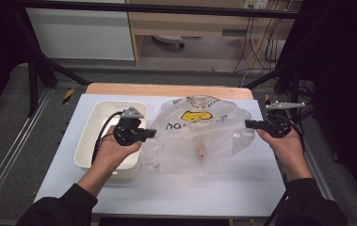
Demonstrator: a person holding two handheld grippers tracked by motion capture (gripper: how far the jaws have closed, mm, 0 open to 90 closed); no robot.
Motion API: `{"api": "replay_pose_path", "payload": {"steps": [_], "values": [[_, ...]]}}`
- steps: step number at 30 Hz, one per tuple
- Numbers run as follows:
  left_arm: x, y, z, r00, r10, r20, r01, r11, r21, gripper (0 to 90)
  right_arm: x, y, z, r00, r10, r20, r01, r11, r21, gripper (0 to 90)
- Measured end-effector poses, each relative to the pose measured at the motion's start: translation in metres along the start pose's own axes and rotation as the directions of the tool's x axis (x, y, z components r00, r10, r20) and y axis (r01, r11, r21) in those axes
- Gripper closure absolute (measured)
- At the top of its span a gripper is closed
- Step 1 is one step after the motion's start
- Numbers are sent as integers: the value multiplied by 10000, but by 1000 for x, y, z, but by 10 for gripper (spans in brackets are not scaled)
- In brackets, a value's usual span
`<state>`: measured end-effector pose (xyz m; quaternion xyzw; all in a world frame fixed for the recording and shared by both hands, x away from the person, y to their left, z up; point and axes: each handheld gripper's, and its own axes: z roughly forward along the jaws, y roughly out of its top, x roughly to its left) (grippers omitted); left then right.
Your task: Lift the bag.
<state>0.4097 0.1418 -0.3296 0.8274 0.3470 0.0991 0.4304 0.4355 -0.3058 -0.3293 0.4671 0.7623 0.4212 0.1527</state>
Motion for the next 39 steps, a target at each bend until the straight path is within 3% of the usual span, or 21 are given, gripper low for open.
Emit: {"api": "replay_pose_path", "payload": {"steps": [5, 10, 14, 17, 21, 24, 31, 39], "values": [[-13, -15, 4, 9999, 94, 130, -94, 10000, -30, 900, 2, -21, 7, 9998, 144, 139, -145, 9999, 94, 900], [-19, -30, 5, 9999, -71, 134, 75, 9996, -269, 900, 2, -43, 13, 9986, 322, 428, -326, 9994, 74, 900], [-22, -39, 2, 9997, -189, 145, 196, 9985, -505, 900, 3, -58, 14, 9978, 510, 434, -510, 9987, -6, 900], [-29, -48, 3, 10000, -26, -7, 26, 9985, -548, 900, 5, -71, 18, 9980, 539, 328, -534, 9984, -156, 900], [-37, -63, 7, 9999, -34, 138, 42, 9984, -572, 896, 9, -84, 22, 9981, 329, 527, -352, 9984, 437, 900], [-43, -72, 10, 9998, -35, 173, 44, 9985, -541, 894, 8, -90, 22, 9979, 345, 553, -377, 9977, 572, 900], [-53, -94, 21, 9999, 121, -114, -123, 9998, -142, 894, 12, -105, 27, 9979, 256, 599, -327, 9922, 1206, 900], [-60, -118, 38, 9955, 756, -576, -707, 9941, 828, 895, 9, -114, 31, 9965, 205, 805, -342, 9843, 1731, 900]]}}
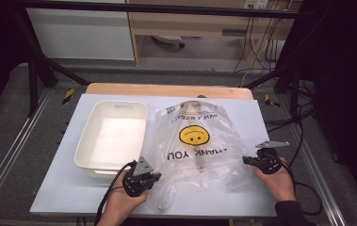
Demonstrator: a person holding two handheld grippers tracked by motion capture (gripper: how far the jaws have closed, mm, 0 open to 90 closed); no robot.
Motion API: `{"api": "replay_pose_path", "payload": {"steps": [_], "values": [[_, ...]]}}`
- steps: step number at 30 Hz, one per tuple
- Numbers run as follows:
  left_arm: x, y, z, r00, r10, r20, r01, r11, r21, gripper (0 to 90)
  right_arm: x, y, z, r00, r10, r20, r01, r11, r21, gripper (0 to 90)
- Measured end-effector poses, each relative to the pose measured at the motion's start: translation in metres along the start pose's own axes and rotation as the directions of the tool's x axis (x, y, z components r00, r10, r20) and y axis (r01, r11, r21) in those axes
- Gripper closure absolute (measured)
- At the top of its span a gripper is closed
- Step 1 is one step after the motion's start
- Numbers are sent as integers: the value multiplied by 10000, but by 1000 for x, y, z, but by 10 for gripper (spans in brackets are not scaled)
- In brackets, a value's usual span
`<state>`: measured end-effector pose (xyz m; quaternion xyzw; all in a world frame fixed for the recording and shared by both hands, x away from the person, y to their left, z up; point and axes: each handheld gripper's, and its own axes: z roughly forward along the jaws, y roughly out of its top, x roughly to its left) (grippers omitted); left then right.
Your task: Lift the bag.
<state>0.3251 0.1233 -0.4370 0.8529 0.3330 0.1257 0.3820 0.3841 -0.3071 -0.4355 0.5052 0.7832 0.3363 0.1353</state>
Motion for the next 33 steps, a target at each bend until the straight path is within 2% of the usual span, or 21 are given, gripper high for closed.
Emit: {"api": "replay_pose_path", "payload": {"steps": [8, 13, 23, 26, 30, 33], "values": [[2, -6, 8, 10000, -2, -24, 3, 9998, 208, 896, -3, -4, 6, 9997, 214, -77, -213, 9997, 138, 900], [2, -5, 6, 10000, -64, -23, 64, 10000, -26, 872, -2, -4, 6, 9999, 141, -40, -141, 9998, 103, 877], [-2, 3, 0, 9978, -529, -405, 506, 9971, -566, 524, 1, -1, 5, 9997, 224, -66, -227, 9986, -472, 586], [-5, 5, -1, 9979, -547, -347, 519, 9956, -777, 474, 4, 1, 5, 9999, 126, -90, -131, 9985, -531, 506], [-12, 7, 0, 9979, -473, -437, 437, 9958, -804, 360, 7, 2, 6, 10000, 1, -38, -4, 9977, -680, 410], [-15, 9, -1, 9982, -460, -384, 423, 9948, -931, 330, 8, 3, 6, 10000, -46, -15, 45, 9971, -754, 359]]}}
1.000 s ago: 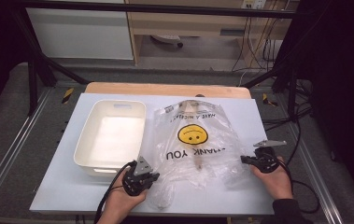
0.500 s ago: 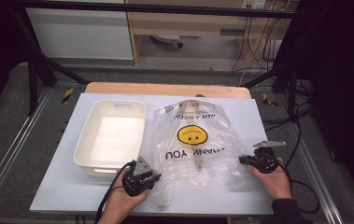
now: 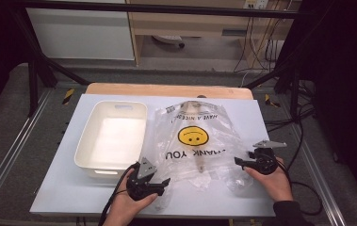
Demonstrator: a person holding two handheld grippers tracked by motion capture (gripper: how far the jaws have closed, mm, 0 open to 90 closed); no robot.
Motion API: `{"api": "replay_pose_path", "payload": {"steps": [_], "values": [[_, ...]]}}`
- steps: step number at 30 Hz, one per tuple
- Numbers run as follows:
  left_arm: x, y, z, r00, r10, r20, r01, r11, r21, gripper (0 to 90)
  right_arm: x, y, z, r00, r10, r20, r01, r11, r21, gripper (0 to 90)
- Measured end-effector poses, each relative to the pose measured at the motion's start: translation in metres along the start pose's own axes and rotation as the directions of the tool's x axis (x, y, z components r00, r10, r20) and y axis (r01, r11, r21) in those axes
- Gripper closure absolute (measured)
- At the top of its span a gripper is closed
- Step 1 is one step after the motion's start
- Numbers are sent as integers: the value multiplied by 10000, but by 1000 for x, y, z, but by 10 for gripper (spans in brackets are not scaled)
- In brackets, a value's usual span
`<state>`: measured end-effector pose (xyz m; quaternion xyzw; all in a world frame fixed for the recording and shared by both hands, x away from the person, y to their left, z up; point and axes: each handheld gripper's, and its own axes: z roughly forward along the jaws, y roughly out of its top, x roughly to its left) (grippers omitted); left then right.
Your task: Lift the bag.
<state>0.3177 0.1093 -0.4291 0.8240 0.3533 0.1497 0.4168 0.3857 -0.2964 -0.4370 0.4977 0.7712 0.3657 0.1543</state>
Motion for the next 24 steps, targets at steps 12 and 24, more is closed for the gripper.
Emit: {"api": "replay_pose_path", "payload": {"steps": [12, 24], "values": [[-5, 20, -17, 9963, -696, 495, 757, 9879, -1350, 195, 6, 8, -1, 9997, 217, 62, -212, 9966, -797, 105], [10, 38, -45, 9936, -1128, 51, 1107, 9636, -2432, 107, 12, 13, -6, 10000, 33, -41, -39, 9866, -1634, 40]]}}
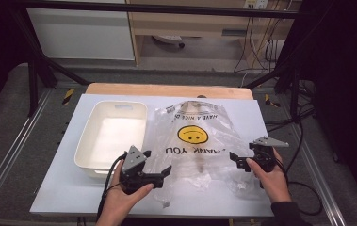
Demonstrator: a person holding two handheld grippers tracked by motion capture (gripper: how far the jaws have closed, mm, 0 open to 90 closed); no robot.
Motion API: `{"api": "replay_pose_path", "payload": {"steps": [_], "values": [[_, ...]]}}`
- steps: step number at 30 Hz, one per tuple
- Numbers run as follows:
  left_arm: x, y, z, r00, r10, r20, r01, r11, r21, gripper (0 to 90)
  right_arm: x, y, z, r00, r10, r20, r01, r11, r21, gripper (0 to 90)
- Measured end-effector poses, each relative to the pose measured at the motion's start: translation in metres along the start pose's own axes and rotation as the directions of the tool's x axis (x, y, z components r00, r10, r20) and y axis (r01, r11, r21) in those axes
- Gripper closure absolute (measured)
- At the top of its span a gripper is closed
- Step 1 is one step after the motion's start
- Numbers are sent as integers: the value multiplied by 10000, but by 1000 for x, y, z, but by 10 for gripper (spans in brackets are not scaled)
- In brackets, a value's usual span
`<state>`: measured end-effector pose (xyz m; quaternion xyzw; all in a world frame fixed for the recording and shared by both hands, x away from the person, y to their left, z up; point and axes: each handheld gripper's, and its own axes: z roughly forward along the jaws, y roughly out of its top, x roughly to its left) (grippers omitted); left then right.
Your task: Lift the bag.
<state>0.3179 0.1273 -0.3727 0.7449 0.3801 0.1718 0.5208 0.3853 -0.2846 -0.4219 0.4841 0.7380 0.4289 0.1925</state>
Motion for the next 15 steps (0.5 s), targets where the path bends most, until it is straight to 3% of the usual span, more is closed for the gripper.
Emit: {"api": "replay_pose_path", "payload": {"steps": [9, 15], "values": [[32, 15, -29, 9966, -341, -755, 296, 9978, -598, 103, 0, 0, -1, 10000, -11, -45, 11, 10000, -25, 42], [71, 17, -64, 9846, -769, -1569, 585, 9912, -1185, 91, -1, 0, -6, 9997, 151, 204, -145, 9995, -274, 52]]}}
